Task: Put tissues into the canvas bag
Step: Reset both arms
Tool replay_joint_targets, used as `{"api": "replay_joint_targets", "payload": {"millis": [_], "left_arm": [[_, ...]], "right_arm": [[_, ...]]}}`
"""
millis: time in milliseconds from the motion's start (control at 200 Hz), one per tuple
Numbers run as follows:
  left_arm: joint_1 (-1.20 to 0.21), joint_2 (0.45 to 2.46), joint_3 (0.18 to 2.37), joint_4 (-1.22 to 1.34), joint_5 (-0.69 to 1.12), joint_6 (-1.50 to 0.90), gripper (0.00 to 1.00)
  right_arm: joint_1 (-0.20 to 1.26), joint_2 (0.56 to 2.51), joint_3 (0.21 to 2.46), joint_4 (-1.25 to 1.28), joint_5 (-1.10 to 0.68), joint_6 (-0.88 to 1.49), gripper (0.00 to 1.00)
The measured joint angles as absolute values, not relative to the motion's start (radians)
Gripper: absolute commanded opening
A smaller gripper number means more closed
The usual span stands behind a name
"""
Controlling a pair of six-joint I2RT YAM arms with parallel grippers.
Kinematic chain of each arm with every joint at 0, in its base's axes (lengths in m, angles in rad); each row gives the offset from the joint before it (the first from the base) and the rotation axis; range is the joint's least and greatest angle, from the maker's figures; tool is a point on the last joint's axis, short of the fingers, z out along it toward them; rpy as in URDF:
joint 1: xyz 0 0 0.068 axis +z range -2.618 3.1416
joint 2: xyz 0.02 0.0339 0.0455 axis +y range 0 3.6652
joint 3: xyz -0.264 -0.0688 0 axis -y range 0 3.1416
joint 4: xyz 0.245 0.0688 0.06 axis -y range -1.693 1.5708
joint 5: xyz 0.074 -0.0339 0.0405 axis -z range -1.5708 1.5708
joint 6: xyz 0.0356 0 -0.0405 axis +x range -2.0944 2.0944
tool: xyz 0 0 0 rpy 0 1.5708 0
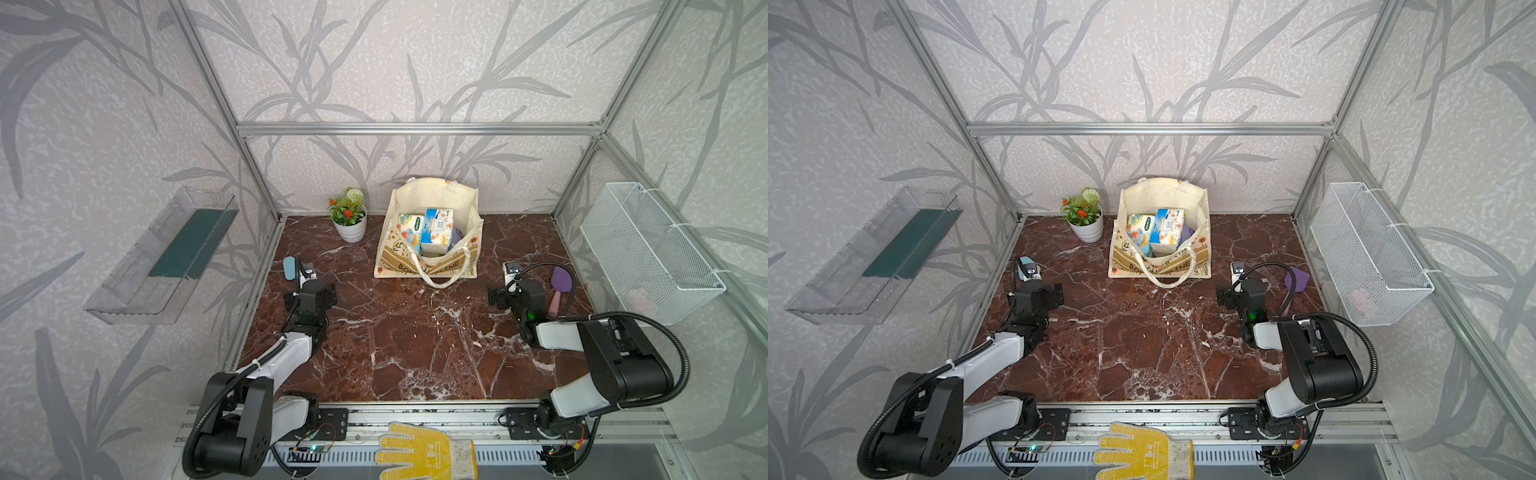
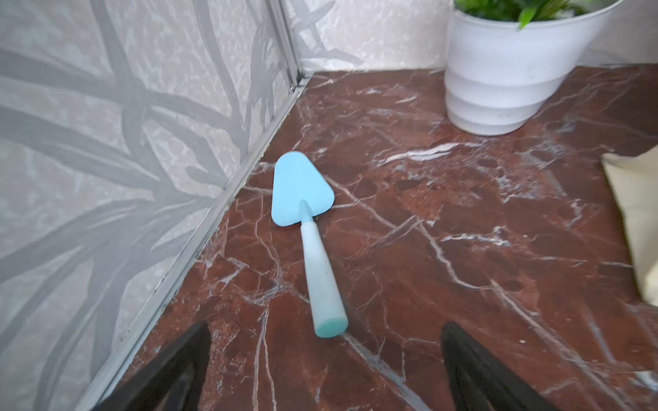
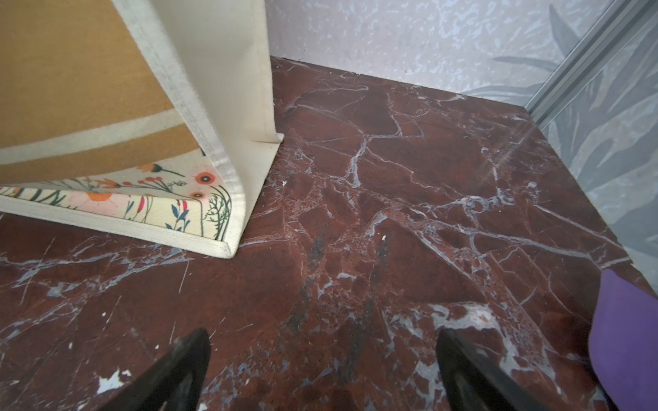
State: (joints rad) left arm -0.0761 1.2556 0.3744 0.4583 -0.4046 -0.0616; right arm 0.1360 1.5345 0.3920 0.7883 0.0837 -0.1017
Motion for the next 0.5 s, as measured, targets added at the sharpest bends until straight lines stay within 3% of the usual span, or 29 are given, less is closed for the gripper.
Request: {"api": "replay_joint_targets", "payload": {"millis": [240,270,300,500], "left_arm": [[-0.045,1.449,0.345,0.783,-0.291,-0.052,0.90],[-0.044,1.485,0.336,0.833,-0.284,-0.049,0.90],[-0.044,1.518,0.333,0.864,-0.277,-0.044,0.99],[-0.020,1.544,0.381,0.820,-0.217,-0.044,0.99]], "right_arm": [[0.135,1.534,0.392,0.788,0.077,-0.102,0.99],[0.135,1.534,0.392,0.788,0.077,-0.101,0.99],[0.134,1.534,0.392,0.788,0.077,-0.102,0.99],[0.131,1.534,0.392,0.788,0.076,-0.101,0.99]]}}
